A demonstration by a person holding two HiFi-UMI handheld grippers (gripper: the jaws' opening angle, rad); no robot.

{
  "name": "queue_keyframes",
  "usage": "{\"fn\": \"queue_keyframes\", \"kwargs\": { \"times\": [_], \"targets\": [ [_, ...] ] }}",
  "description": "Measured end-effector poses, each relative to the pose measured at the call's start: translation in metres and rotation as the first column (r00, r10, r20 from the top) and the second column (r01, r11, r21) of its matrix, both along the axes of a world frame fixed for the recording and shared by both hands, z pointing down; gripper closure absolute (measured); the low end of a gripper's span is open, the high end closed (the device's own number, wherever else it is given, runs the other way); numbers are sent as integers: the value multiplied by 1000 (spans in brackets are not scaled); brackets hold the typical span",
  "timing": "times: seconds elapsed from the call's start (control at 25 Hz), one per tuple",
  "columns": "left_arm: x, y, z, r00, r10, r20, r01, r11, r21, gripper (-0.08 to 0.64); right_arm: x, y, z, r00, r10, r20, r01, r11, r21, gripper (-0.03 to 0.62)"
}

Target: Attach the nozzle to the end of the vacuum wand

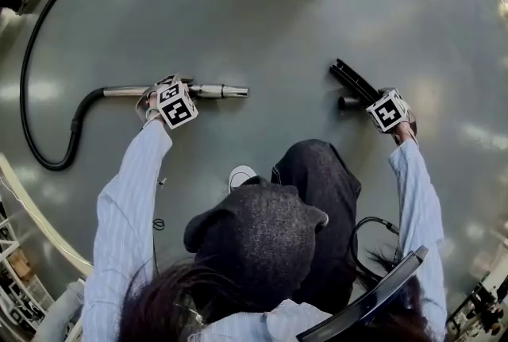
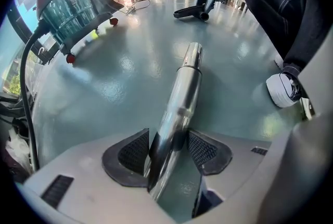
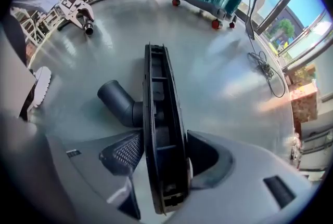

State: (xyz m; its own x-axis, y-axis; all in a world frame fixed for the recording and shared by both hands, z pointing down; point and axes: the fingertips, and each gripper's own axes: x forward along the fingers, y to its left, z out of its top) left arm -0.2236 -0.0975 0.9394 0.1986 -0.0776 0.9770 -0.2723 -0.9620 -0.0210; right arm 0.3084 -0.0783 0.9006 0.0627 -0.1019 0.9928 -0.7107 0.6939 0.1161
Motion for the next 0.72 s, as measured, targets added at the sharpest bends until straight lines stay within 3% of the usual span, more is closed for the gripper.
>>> {"fn": "queue_keyframes", "kwargs": {
  "times": [0.12, 0.28, 0.48, 0.72],
  "targets": [
    [3, -1, 1, 1000, -2, -5, 2, 1000, 10, 359, -17, -1, 3, 1000, 23, 22, -22, 1000, -17, 346],
    [10, 7, 0, 999, 43, 23, -43, 999, 1, 357, -66, 2, 3, 990, 69, 120, -67, 997, -24, 355],
    [50, 27, 0, 995, 97, 3, -96, 995, -22, 357, -119, -12, -13, 971, 111, 212, -118, 993, 22, 365],
    [92, 28, -16, 995, 88, -45, -88, 996, 4, 357, -127, 1, -9, 965, 113, 236, -122, 992, 26, 367]
  ]
}}
